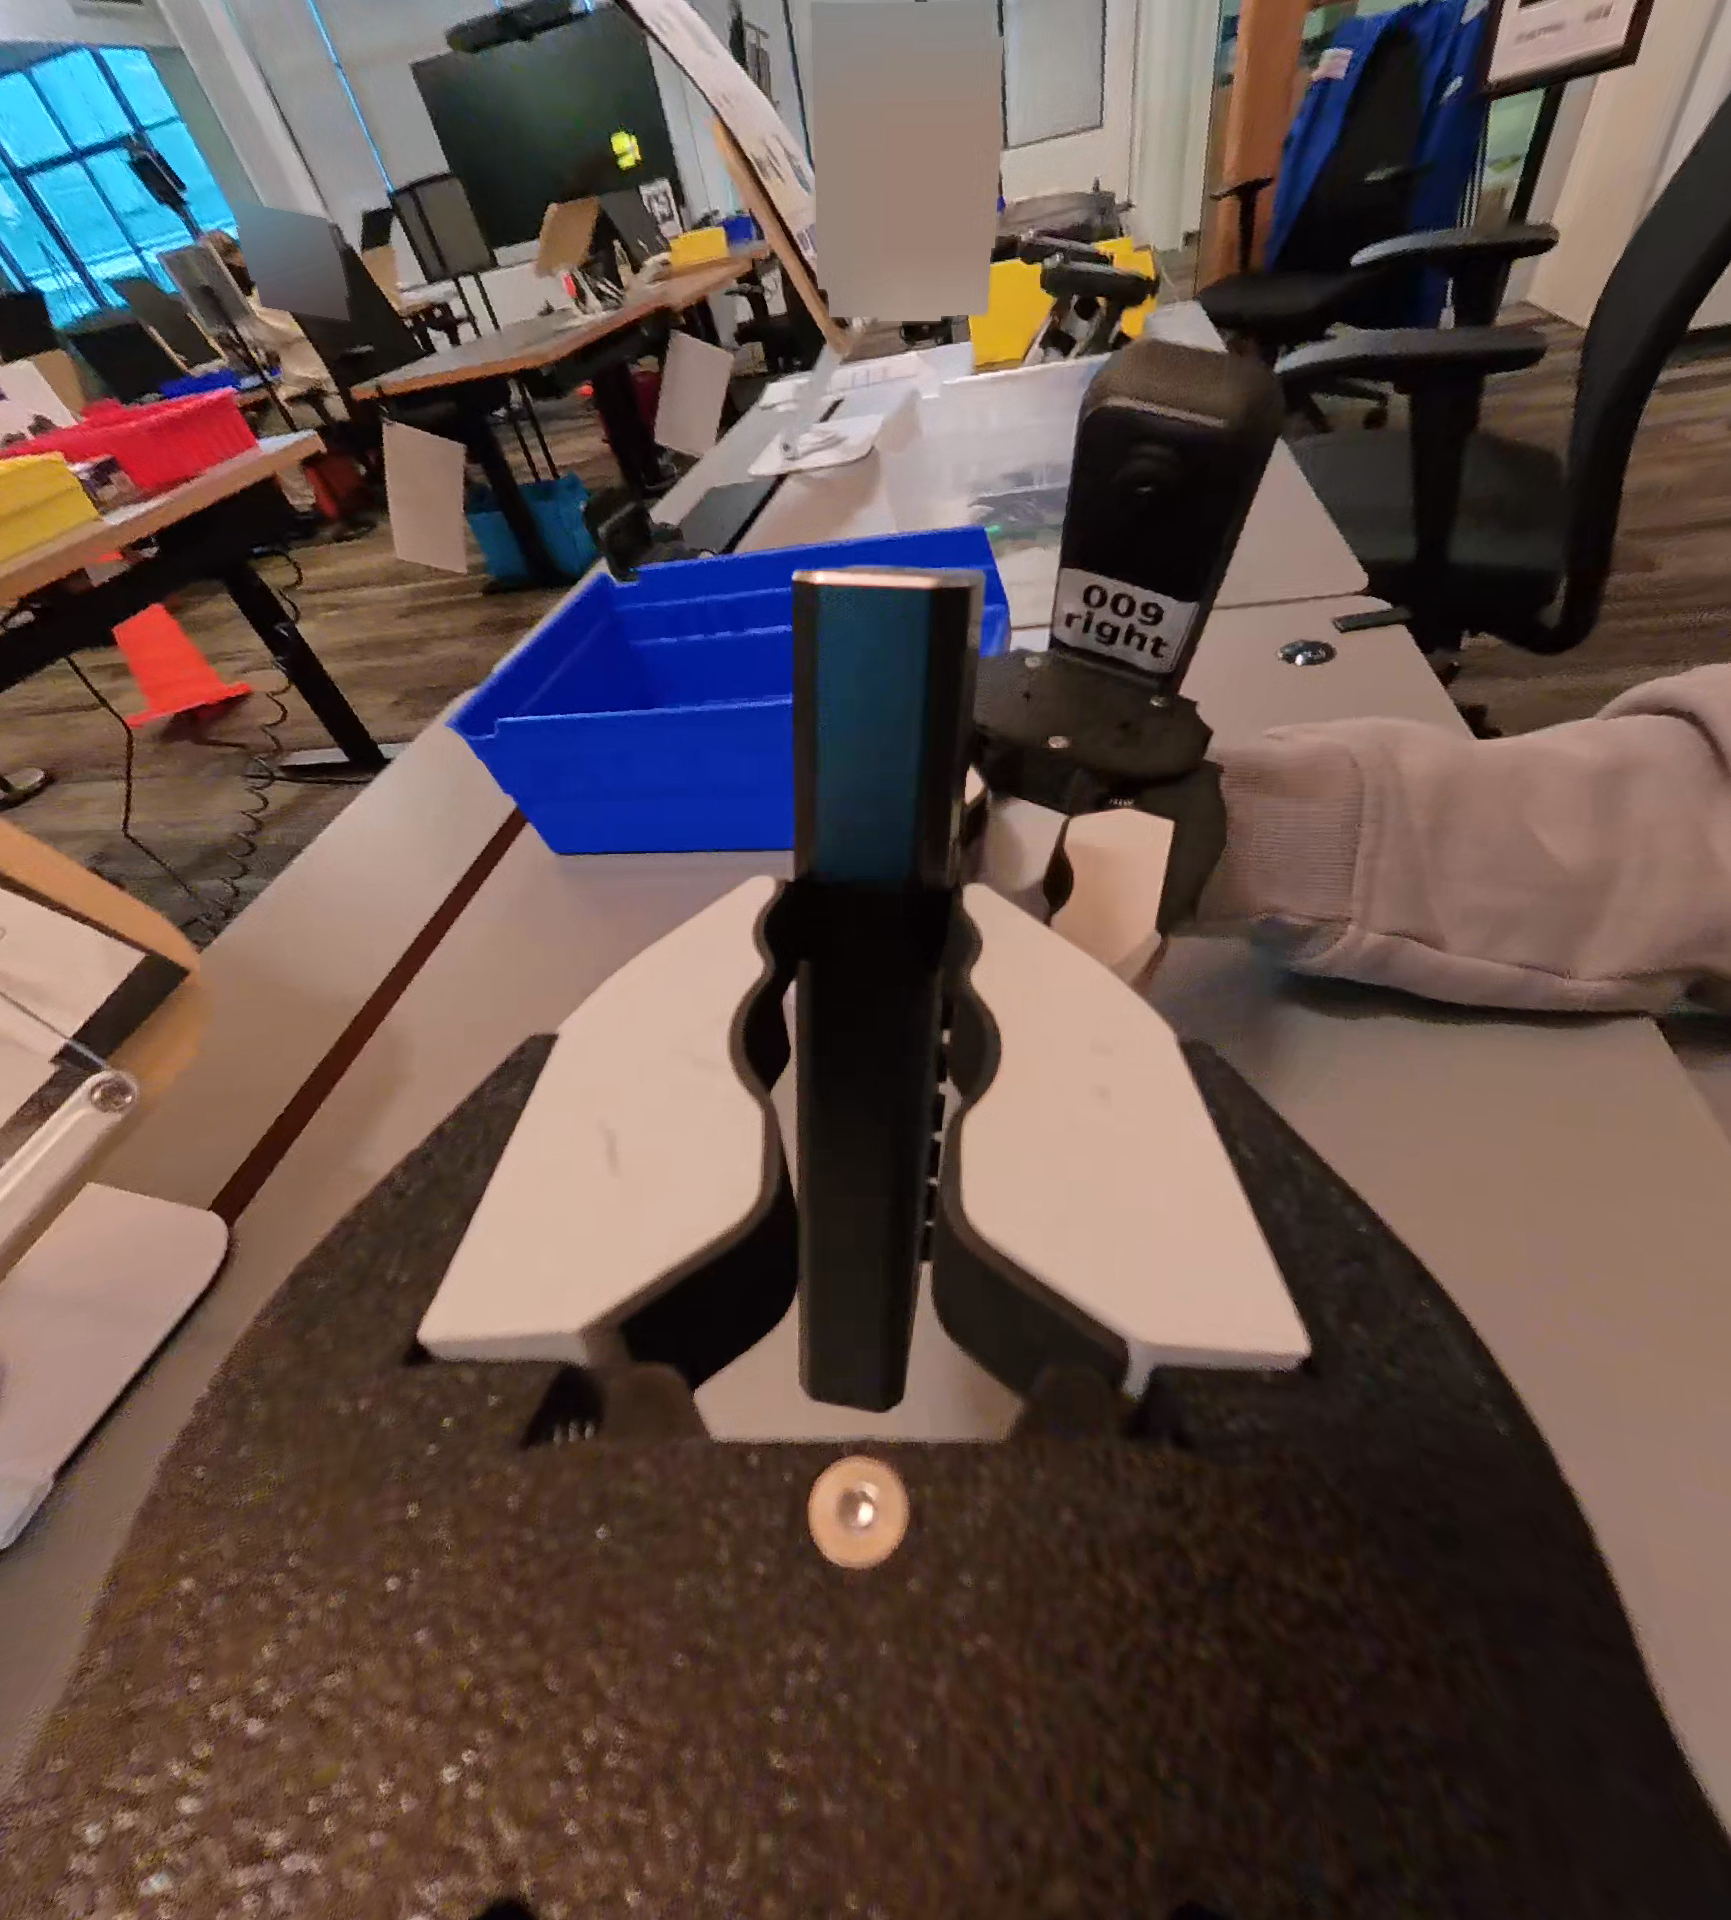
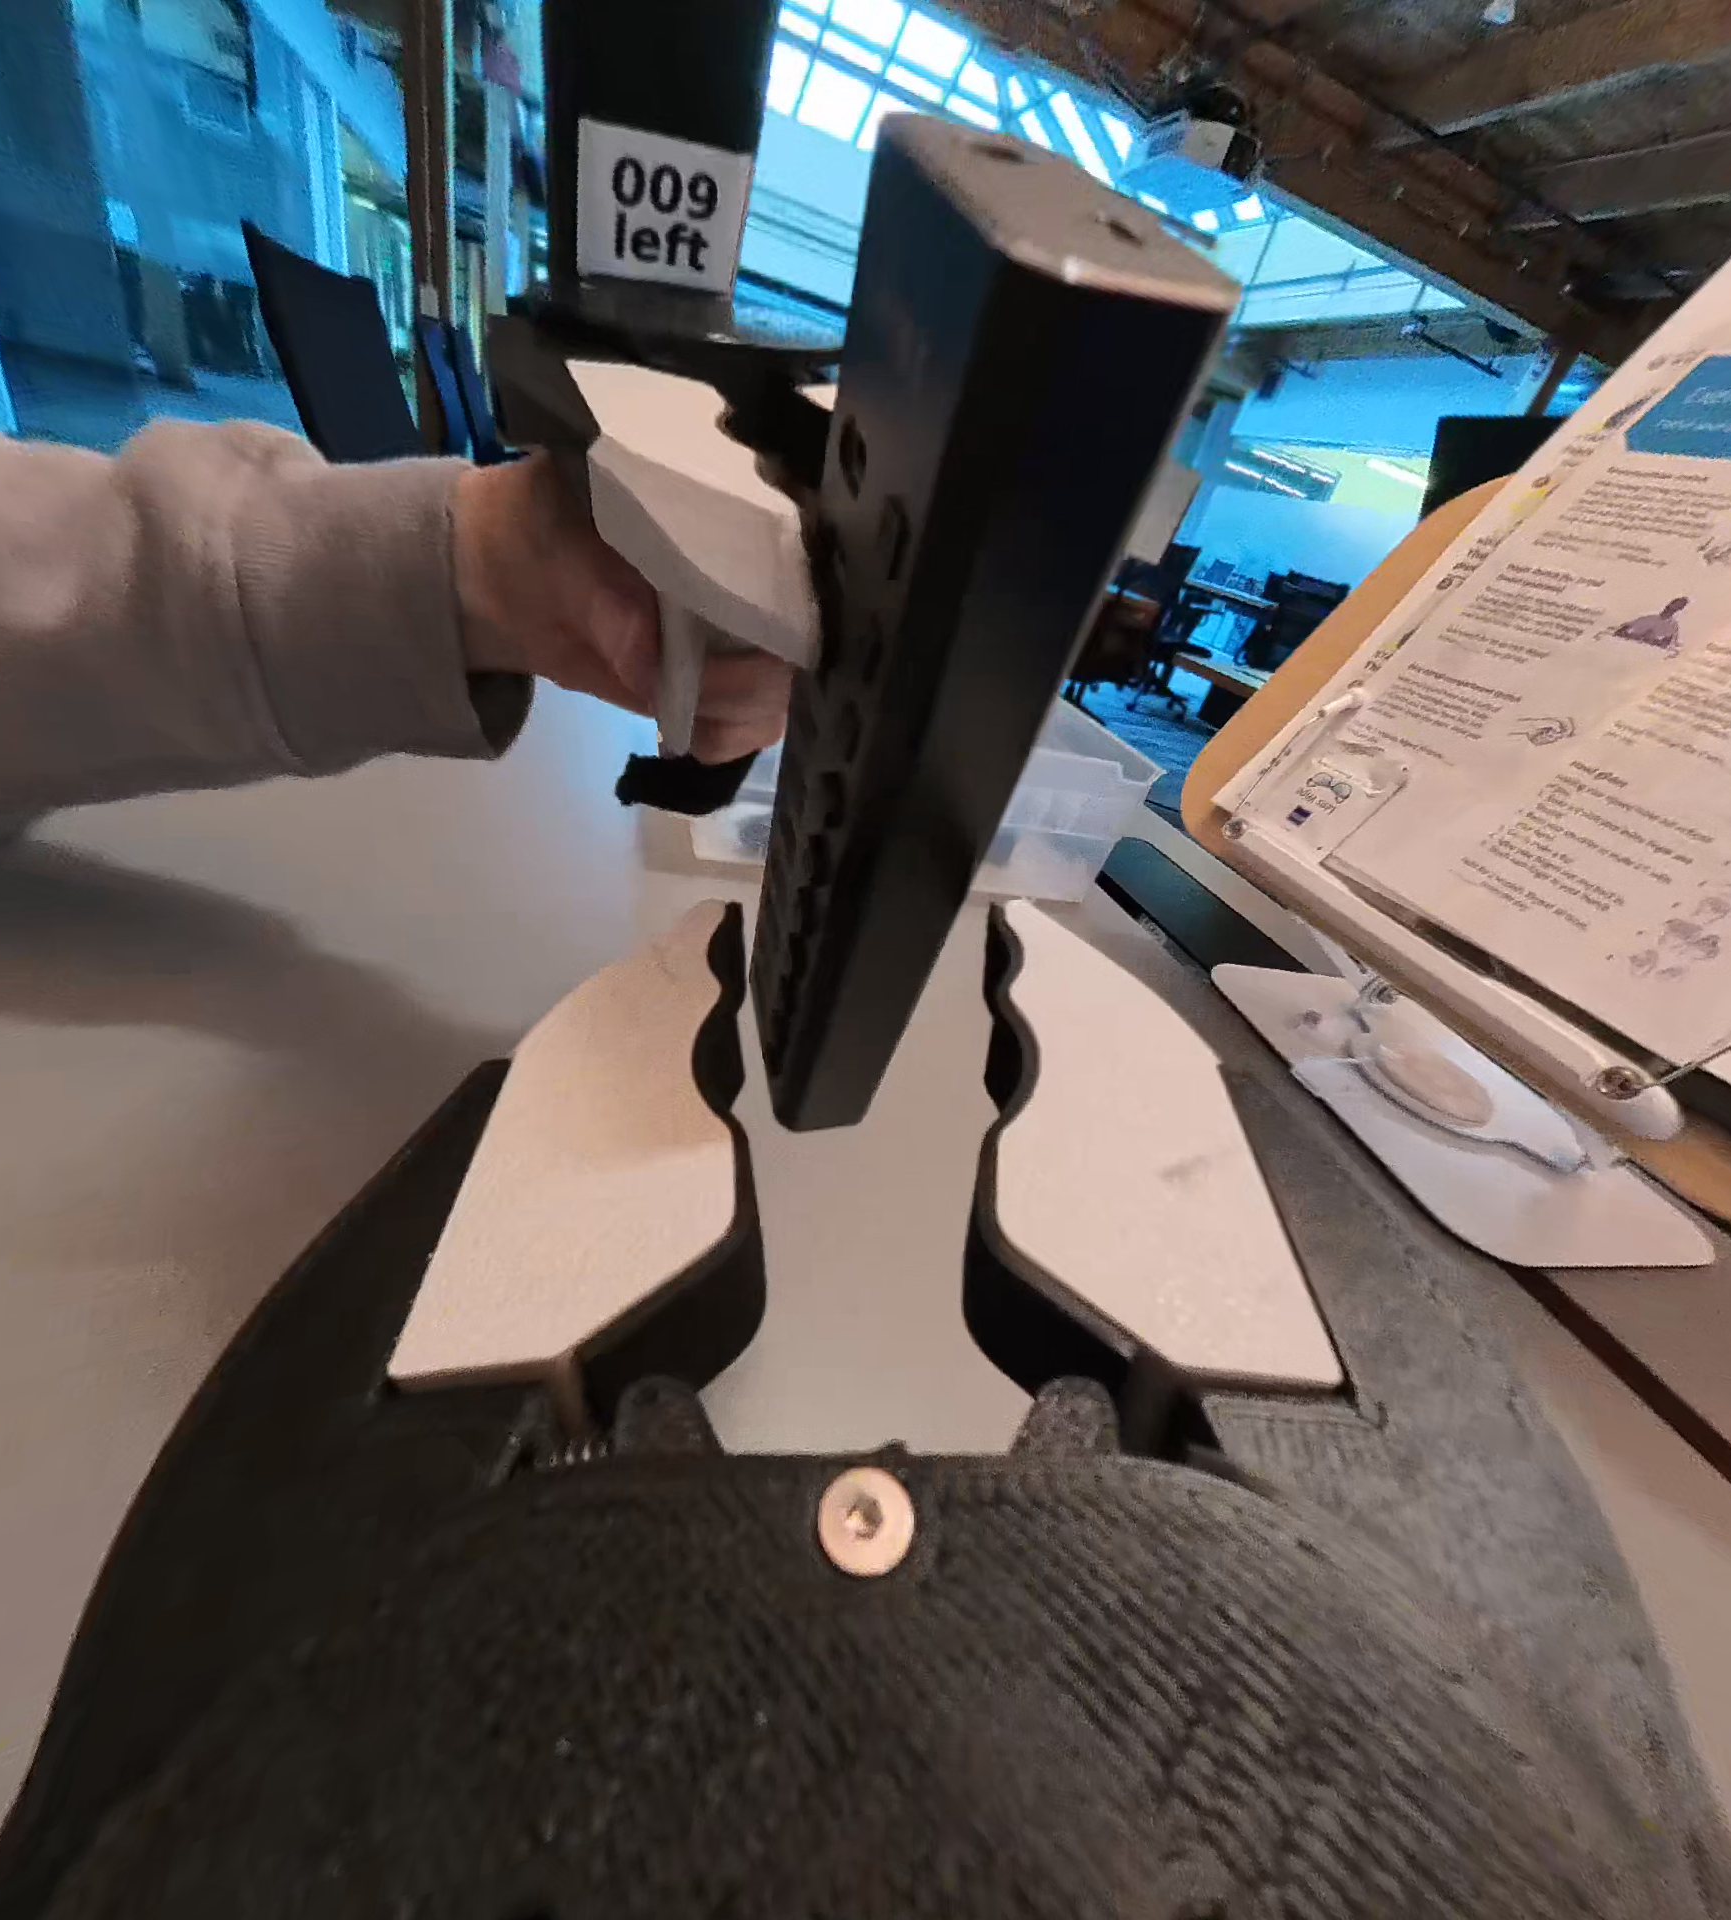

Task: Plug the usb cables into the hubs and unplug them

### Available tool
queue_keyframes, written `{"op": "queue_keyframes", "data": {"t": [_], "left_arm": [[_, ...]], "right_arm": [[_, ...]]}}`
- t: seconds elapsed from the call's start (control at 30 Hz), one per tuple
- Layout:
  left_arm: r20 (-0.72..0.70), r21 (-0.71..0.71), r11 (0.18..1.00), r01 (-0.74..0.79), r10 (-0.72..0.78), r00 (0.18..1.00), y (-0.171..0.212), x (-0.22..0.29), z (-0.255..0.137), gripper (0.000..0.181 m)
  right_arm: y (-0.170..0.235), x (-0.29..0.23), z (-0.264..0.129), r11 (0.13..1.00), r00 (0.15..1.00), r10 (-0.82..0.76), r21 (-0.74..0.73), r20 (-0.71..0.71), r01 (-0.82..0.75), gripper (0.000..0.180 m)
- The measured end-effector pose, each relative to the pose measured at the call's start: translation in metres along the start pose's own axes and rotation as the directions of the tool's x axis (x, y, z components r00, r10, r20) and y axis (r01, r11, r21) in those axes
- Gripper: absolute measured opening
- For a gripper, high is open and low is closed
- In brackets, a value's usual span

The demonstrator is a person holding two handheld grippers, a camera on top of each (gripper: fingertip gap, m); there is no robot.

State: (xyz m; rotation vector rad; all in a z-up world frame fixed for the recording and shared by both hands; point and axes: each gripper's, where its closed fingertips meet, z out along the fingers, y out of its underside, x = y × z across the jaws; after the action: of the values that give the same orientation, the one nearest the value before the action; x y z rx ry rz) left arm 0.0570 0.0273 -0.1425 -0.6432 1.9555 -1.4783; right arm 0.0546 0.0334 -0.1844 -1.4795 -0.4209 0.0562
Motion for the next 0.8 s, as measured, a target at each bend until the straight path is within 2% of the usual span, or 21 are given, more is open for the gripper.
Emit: {"op": "queue_keyframes", "data": {"t": [0.17, 0.3, 0.4, 0.47, 0.53, 0.6, 0.67, 0.7, 0.77, 0.8], "left_arm": [[-0.055, 0.085, 0.994, 0.072, -0.067, 0.996, -0.004, 0.005, -0.001, 0.027], [-0.012, 0.101, 0.993, 0.054, -0.053, 0.999, -0.006, 0.001, -0.001, 0.029], [0.144, 0.086, 0.996, 0.014, -0.026, 0.989, -0.01, -0.015, -0.003, 0.032], [0.271, 0.106, 0.994, 0.023, -0.051, 0.961, -0.018, -0.028, -0.006, 0.051], [0.302, 0.122, 0.991, 0.057, -0.092, 0.949, -0.025, -0.027, -0.002, 0.065], [0.377, 0.074, 0.991, 0.109, -0.129, 0.917, -0.022, -0.033, 0.006, 0.08], [0.466, 0.048, 0.981, 0.186, -0.187, 0.865, -0.016, -0.041, 0.012, 0.093], [0.535, 0.062, 0.972, 0.229, -0.226, 0.814, -0.013, -0.048, 0.011, 0.096], [0.618, 0.099, 0.96, 0.261, -0.265, 0.74, -0.012, -0.056, 0.007, 0.074], [0.622, 0.103, 0.963, 0.25, -0.258, 0.74, -0.012, -0.057, 0.007, 0.073]], "right_arm": [[0.01, -0.006, 0.015, 0.998, 0.999, -0.033, -0.056, -0.012, 0.033, 0.036], [0.008, 0.004, 0.014, 0.997, 0.997, -0.024, -0.079, -0.068, 0.019, 0.034], [0.008, 0.026, 0.011, 0.993, 0.97, -0.052, -0.113, -0.238, 0.025, 0.032], [0.011, 0.04, 0.007, 0.983, 0.925, -0.12, -0.174, -0.36, 0.06, 0.031], [0.012, 0.045, 0.006, 0.969, 0.884, -0.192, -0.223, -0.426, 0.103, 0.03], [0.014, 0.048, 0.007, 0.944, 0.835, -0.278, -0.296, -0.475, 0.146, 0.03], [0.014, 0.048, 0.01, 0.921, 0.793, -0.342, -0.35, -0.505, 0.174, 0.03], [0.014, 0.048, 0.01, 0.914, 0.774, -0.358, -0.363, -0.522, 0.178, 0.029], [0.014, 0.046, 0.013, 0.899, 0.759, -0.392, -0.391, -0.519, 0.197, 0.03], [0.016, 0.043, 0.015, 0.904, 0.775, -0.379, -0.38, -0.506, 0.195, 0.031]]}}
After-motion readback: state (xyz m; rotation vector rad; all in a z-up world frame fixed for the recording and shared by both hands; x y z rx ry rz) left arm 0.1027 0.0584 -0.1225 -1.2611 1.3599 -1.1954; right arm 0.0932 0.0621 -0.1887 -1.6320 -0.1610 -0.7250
